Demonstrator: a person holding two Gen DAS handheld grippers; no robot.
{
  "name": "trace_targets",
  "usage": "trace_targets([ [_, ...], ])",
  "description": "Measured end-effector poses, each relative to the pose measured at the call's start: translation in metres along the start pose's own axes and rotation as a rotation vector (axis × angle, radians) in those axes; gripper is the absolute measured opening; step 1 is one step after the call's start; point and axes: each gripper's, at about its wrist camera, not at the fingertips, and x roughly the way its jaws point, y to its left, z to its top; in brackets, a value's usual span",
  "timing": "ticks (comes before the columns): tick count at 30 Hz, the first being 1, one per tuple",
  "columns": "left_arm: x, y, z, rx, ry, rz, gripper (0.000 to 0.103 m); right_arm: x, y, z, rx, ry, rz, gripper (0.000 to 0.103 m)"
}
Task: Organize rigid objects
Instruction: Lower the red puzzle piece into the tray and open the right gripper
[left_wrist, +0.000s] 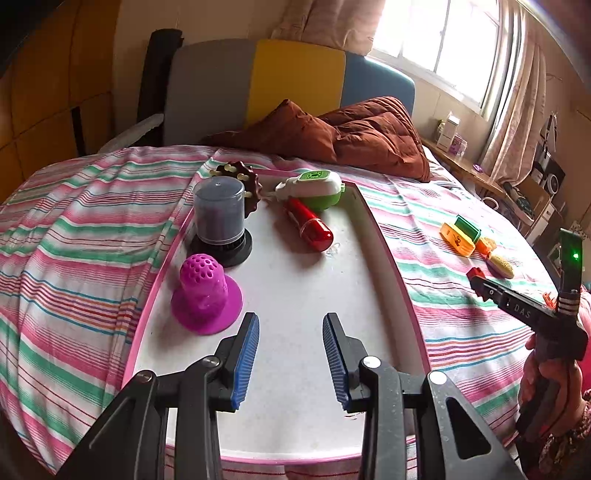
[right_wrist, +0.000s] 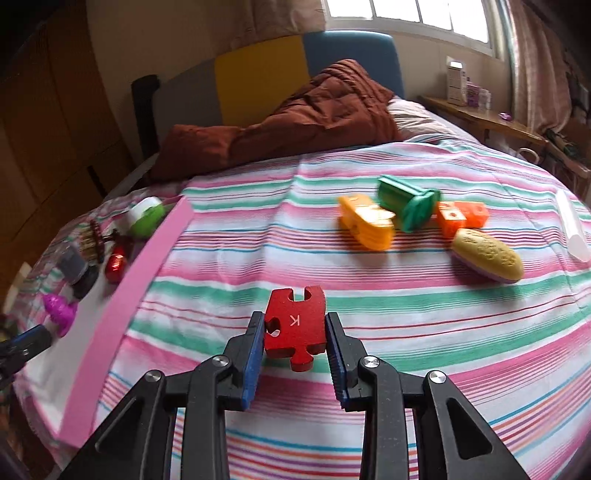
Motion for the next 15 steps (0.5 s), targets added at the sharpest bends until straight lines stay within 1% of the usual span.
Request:
trace_targets([
  [7,-0.001,0.003,-0.001,-0.003,0.010,0.017,0.036,0.000,0.070,0.012,-0.109,0.003,0.130,0.032],
  [10,-0.002,0.002,-0.002,0.005,0.012,0.023,0.036,0.004,0.097,0.019,-0.150,0.009,0.172,0.032],
  [12,-0.003,0.002,-0.002,0.009,0.011,0.023,0.036,0.007,0.113,0.024,-0.177,0.012,0.187,0.032],
  [15,-0.005,0.002,-0.001,0.004,0.006,0.017,0.036,0.014,0.133,0.031,-0.225,0.014,0.186,0.032],
])
